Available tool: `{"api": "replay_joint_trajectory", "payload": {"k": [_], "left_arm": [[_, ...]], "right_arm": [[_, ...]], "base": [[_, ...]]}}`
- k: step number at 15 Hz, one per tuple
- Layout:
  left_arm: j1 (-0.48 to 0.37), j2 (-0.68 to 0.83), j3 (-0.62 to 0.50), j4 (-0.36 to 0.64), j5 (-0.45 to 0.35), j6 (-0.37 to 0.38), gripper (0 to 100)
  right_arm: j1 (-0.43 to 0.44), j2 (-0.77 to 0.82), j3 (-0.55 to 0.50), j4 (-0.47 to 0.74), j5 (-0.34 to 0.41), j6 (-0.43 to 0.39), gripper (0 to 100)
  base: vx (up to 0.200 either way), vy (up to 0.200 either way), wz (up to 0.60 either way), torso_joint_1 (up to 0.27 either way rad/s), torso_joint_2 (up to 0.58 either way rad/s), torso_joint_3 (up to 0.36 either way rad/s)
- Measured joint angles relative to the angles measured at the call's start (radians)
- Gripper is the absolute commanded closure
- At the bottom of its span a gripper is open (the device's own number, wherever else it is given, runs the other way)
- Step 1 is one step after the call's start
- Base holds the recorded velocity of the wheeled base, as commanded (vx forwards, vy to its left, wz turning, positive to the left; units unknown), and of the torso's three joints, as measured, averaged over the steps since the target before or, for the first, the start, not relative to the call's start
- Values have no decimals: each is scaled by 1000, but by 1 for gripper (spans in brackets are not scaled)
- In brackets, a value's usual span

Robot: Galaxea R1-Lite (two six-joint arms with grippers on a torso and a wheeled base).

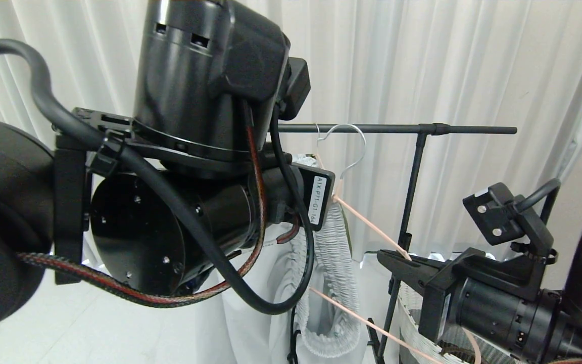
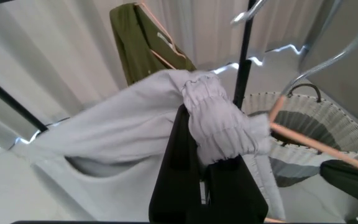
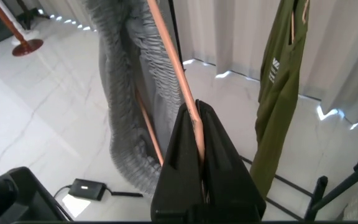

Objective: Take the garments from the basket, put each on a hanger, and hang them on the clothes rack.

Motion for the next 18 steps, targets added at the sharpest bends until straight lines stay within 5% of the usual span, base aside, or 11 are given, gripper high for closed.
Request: {"api": "replay_joint_trajectory", "payload": {"k": [5, 6, 18], "left_arm": [[-11, -9, 7, -1, 32, 0, 100], [-20, -13, 11, -1, 32, 0, 0], [-61, -143, 185, 0, 24, 9, 0]], "right_arm": [[-6, -14, -5, -25, 1, -8, 100], [-7, -18, -7, -24, 1, -7, 100], [-31, -77, 18, -60, 6, -52, 100]], "base": [[0, 0, 0, 0, 0, 0], [0, 0, 0, 0, 0, 0], [0, 0, 0, 0, 0, 0]]}}
